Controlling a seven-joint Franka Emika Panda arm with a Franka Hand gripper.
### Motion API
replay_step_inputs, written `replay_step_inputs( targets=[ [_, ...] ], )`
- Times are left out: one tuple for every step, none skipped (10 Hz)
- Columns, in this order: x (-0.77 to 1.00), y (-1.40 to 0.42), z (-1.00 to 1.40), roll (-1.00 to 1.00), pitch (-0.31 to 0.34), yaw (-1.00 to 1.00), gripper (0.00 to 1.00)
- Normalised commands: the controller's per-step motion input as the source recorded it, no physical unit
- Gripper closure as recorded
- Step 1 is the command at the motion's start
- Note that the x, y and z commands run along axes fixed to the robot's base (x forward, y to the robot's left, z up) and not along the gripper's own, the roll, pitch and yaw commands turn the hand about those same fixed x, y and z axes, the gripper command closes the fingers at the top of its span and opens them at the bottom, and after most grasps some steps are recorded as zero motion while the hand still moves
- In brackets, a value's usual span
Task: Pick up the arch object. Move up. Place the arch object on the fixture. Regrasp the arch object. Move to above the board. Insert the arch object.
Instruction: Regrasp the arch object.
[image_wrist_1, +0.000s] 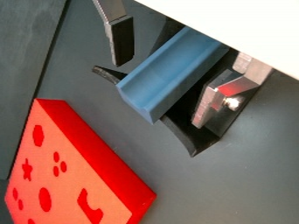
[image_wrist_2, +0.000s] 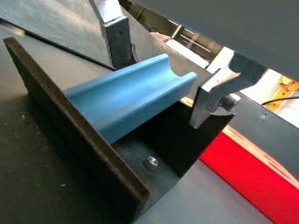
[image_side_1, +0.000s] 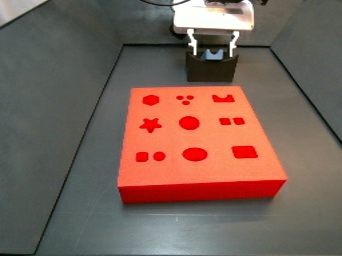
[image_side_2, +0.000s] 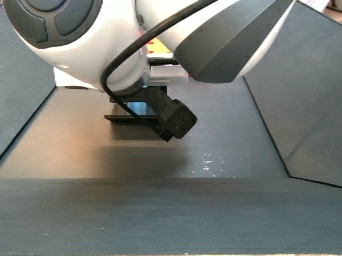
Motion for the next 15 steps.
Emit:
replay_step_inputs(
  targets=[
    [-0.01,0.0,1.0,-0.05,-0.065,0.06,0.0],
    [-0.03,0.0,1.0,-0.04,-0.057,0.07,0.0],
    [-0.04,0.0,1.0,-0.03,-0.052,0.08,0.0],
    [-0.05,0.0,1.0,-0.03,-0.046,0.08,0.0],
    [-0.05,0.0,0.78,-0.03,-0.03,0.08,0.0],
    [-0.05,0.01,0.66,-0.03,-0.023,0.08,0.0],
    [-0.04,0.01,0.39,-0.03,-0.005,0.07,0.0],
    [-0.04,0.01,0.19,-0.03,0.004,0.06,0.0],
    [-0.14,-0.88,0.77,1.0,0.066,0.02,0.0],
    [-0.11,-0.86,0.73,1.0,0.066,0.01,0.0],
    [-0.13,-0.71,0.59,1.0,0.056,0.01,0.0],
    [-0.12,-0.56,0.4,1.0,0.049,0.01,0.0],
    [-0.07,-0.34,0.12,1.0,0.045,0.01,0.0],
    [-0.03,-0.16,0.03,1.0,0.045,0.01,0.0],
    [-0.01,-0.04,0.04,1.0,0.048,0.01,0.0]
  ],
)
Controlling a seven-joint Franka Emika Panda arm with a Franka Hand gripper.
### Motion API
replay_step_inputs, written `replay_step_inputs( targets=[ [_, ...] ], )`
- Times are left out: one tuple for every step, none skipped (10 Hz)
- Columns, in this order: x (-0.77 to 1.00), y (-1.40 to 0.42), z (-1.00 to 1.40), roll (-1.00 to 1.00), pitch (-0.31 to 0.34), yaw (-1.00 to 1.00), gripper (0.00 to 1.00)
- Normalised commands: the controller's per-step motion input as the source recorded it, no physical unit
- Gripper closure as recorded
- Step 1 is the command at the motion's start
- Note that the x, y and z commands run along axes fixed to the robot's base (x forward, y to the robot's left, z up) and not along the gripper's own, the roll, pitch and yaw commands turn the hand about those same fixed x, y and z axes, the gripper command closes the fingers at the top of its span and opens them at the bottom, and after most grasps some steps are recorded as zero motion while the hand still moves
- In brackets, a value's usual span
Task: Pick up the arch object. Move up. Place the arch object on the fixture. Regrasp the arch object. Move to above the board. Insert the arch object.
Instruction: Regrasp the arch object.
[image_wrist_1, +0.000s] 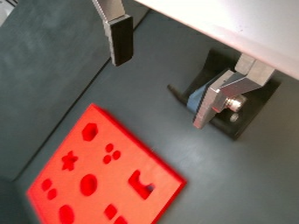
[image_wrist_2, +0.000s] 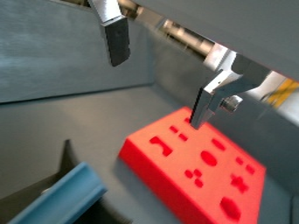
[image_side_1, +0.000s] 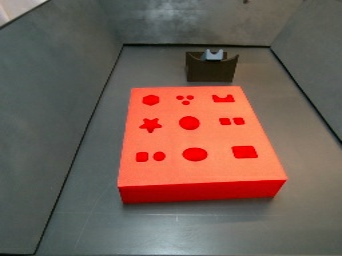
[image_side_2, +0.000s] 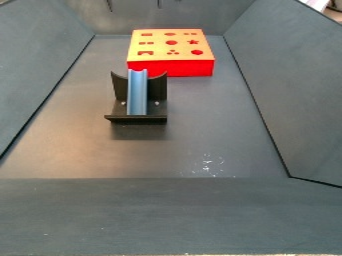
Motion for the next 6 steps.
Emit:
replay_step_inputs(
  targets=[
    [-0.01,-0.03,0.03,1.0,0.048,0.01,0.0],
    [-0.02,-0.04,0.01,1.0,0.043,0.01,0.0],
    [-0.02,-0.03,0.01,1.0,0.039,0.01,0.0],
    [-0.02,-0.03,0.01,1.0,0.035,0.01,0.0],
    [-0.02,-0.02,0.0,1.0,0.028,0.01,0.0],
    [-0.02,-0.02,0.0,1.0,0.025,0.01,0.0]
  ],
)
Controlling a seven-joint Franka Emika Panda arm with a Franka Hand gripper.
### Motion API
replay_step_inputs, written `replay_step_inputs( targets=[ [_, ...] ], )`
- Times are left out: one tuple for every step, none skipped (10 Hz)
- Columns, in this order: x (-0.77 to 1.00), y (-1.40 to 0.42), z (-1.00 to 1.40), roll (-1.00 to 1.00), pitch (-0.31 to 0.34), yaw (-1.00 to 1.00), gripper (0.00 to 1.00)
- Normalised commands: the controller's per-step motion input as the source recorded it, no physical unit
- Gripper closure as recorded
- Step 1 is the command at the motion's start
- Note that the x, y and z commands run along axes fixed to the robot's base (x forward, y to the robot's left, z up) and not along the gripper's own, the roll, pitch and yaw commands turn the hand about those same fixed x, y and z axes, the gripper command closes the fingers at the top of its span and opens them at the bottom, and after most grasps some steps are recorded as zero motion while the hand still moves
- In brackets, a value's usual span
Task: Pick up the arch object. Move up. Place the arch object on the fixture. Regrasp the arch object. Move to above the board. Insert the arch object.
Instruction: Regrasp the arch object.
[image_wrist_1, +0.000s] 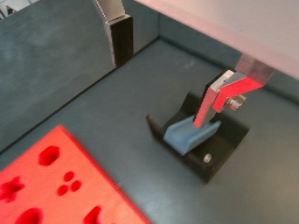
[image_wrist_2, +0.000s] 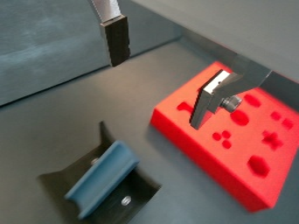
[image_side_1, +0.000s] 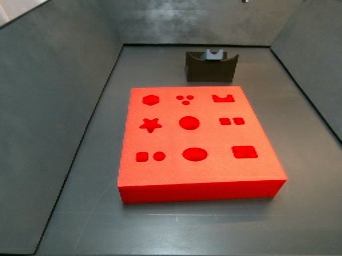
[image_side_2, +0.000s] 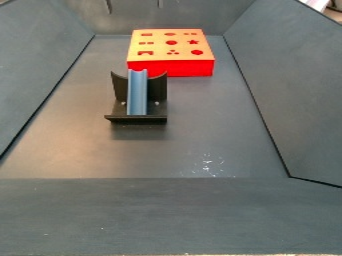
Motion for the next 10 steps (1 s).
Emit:
replay_step_inputs(
  targets=[
    [-0.01,-0.02,0.0,1.0,0.02,0.01,0.0],
    [-0.01,-0.02,0.0,1.0,0.018,0.01,0.0],
    [-0.01,-0.02,0.0,1.0,0.02,0.02,0.0],
    [-0.01,-0.02,0.01,1.0,0.026,0.02,0.0],
    [0.0,-0.02,0.01,1.0,0.032,0.02,0.0],
    [0.01,-0.02,0.0,1.0,0.034,0.02,0.0],
    [0.03,-0.02,-0.01,1.0,0.048,0.03,0.0],
    [0.05,-0.02,-0.01,1.0,0.057,0.03,0.0],
    [0.06,-0.03,-0.01,1.0,0.07,0.04,0.0],
    [0.08,-0.03,-0.02,1.0,0.093,0.04,0.0]
  ],
)
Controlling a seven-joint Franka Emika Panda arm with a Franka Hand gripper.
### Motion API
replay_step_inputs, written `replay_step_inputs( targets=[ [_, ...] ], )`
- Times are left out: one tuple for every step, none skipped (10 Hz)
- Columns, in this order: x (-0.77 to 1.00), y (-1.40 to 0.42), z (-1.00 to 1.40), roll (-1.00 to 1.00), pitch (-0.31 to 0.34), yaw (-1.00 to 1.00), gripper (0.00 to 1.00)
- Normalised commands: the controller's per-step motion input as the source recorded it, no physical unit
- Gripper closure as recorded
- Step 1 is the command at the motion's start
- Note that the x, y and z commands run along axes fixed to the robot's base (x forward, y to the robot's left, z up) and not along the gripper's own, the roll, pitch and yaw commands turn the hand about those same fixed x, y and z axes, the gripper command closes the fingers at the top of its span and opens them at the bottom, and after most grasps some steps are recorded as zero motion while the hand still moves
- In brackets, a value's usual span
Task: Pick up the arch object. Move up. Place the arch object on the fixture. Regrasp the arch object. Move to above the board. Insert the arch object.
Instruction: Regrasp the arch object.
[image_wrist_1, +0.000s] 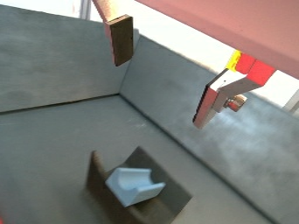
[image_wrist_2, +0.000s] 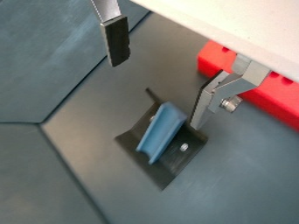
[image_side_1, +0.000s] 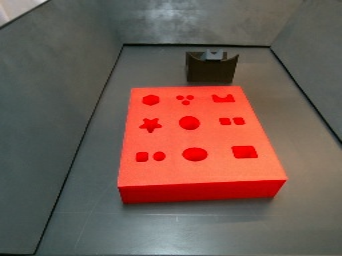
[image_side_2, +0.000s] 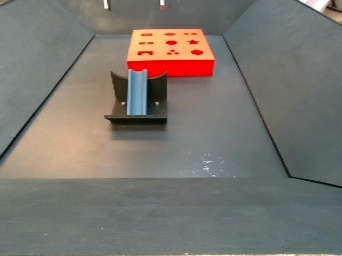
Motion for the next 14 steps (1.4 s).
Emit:
replay_step_inputs(
  targets=[
    [0.08,-0.03,-0.01,1.0,0.107,0.05,0.0],
    [0.1,-0.04,-0.01,1.0,0.138,0.07,0.0],
    [0.11,-0.04,-0.02,1.0,0.164,0.09,0.0],
    [0.11,-0.04,-0.02,1.0,0.183,0.11,0.0],
    [0.11,-0.05,-0.02,0.92,0.218,0.17,0.0],
    [0.11,-0.04,-0.02,0.8,0.207,0.18,0.0],
    [0.12,-0.05,-0.02,0.55,0.175,0.21,0.0],
    [0.11,-0.04,-0.02,0.33,0.138,0.23,0.0],
    [0.1,-0.03,-0.01,0.24,0.099,0.23,0.0],
    [0.1,-0.04,-0.01,0.21,0.069,0.23,0.0],
    [0.09,-0.05,-0.02,0.18,0.028,0.22,0.0],
    [0.04,0.07,-1.0,0.05,0.031,0.22,0.0],
    [0.04,0.07,-1.0,0.05,0.016,0.2,0.0],
    [0.05,0.07,-1.0,0.05,-0.011,0.18,0.0]
  ],
)
